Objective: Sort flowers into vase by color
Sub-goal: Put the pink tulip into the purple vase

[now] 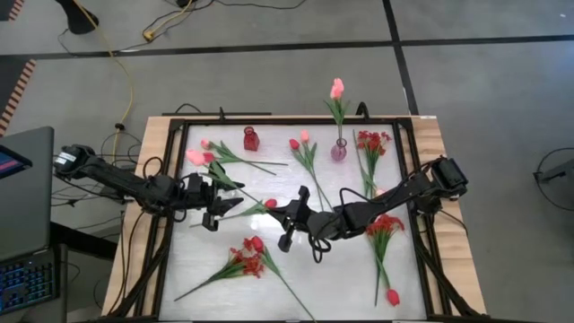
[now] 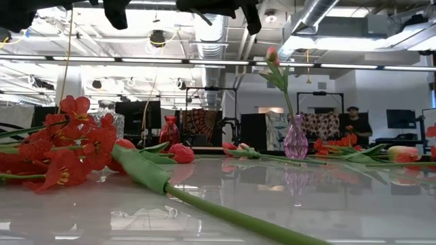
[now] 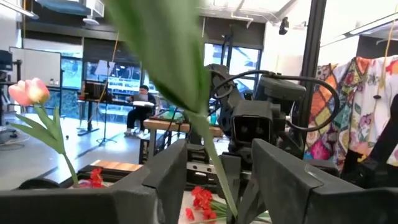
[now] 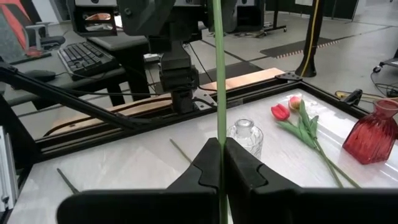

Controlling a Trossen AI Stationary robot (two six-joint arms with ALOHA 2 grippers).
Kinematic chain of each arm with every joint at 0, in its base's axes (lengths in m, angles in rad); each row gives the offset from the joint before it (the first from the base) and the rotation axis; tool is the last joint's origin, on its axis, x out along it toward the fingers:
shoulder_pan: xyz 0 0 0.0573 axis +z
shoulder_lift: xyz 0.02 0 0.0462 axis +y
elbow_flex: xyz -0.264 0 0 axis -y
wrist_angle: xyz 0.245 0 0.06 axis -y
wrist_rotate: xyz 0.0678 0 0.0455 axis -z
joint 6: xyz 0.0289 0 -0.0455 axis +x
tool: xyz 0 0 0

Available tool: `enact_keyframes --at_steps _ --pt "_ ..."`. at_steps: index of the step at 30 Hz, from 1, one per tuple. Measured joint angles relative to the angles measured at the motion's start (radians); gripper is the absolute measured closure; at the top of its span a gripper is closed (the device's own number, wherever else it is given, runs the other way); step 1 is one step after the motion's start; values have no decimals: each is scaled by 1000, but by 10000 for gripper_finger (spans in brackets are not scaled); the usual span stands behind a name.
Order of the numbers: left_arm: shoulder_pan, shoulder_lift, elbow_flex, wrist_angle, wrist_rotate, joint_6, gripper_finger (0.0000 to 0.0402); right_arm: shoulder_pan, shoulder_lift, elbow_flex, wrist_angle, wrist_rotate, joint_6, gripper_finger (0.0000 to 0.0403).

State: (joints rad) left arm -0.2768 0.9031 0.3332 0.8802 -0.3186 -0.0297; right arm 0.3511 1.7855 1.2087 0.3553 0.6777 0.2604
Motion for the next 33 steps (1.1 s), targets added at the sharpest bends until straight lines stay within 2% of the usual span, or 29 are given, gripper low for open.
enact_keyframes --at_steps 13,20,24,30,33 --pt "0 0 0 1 0 47 391 0 0 0 -1 0 -4 362" --pt "0 0 0 6 24 66 400 0 0 0 -1 -17 -11 344" --pt "0 0 1 10 26 70 401 0 0 11 -8 -31 -36 318" --pt "0 0 2 1 25 70 401 -8 0 39 -75 -131 -64 235" --pt "0 0 2 -2 25 70 401 -13 0 59 -131 -137 -75 184"
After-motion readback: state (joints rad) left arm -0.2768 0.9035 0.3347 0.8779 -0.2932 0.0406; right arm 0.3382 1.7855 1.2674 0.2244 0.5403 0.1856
